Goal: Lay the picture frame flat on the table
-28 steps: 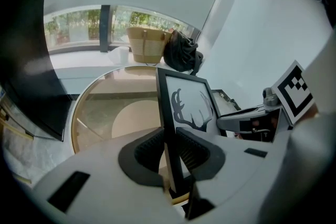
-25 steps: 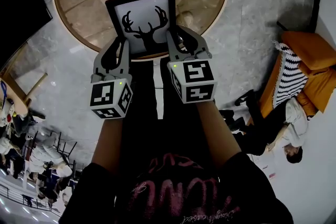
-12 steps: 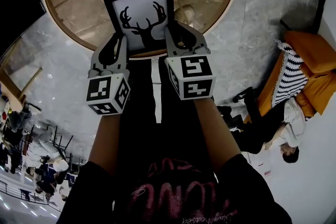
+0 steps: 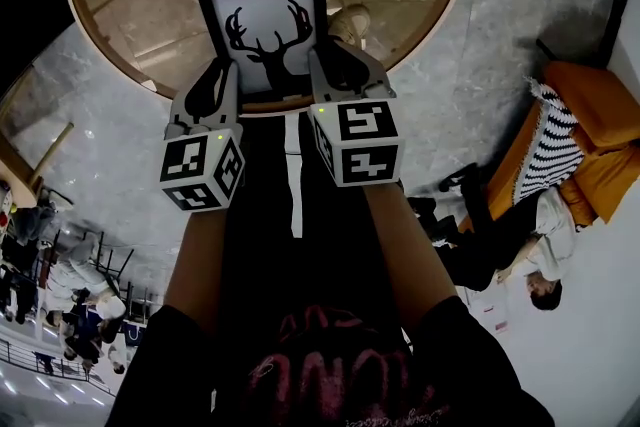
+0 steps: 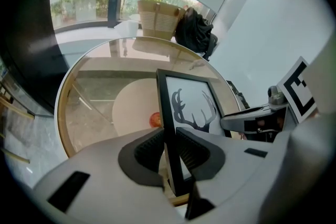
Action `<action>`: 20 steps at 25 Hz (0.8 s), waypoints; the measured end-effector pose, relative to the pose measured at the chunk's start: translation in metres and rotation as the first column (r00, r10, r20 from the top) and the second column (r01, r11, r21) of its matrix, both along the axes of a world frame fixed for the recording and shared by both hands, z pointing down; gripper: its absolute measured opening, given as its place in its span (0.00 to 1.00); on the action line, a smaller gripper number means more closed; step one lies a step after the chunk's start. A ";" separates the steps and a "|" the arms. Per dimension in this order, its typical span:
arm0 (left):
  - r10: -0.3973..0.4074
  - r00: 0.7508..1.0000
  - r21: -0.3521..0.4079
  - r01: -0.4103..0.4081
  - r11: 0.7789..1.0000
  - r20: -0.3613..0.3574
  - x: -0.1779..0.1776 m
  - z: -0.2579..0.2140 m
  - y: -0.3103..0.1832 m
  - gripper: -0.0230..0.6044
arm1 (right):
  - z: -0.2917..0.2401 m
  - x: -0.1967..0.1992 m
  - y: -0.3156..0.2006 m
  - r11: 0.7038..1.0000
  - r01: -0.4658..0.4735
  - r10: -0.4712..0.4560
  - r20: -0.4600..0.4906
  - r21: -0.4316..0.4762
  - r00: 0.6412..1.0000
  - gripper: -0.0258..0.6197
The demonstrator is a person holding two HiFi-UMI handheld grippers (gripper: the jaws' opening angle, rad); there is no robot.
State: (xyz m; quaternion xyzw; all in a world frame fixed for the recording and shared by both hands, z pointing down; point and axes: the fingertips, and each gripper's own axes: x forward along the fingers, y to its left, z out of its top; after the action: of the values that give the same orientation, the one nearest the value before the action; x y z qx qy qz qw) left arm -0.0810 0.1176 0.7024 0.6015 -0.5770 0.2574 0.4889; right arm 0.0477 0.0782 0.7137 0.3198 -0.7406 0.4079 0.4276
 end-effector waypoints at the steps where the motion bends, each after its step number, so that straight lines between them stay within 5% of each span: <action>1: -0.005 1.000 -0.007 0.005 1.000 -0.005 0.001 0.002 0.000 0.16 | 0.001 0.001 -0.001 1.000 0.005 -0.005 -0.004 -0.003 1.000 0.17; 20: -0.015 1.000 -0.040 0.014 0.999 -0.008 -0.003 0.023 0.000 0.16 | 0.018 -0.004 -0.002 1.000 0.014 -0.014 -0.017 -0.017 1.000 0.17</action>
State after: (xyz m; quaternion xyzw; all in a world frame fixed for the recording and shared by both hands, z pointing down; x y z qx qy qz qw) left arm -0.0835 0.1174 0.7252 0.5885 -0.5742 0.2628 0.5050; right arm 0.0440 0.0760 0.7313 0.3145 -0.7356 0.4083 0.4396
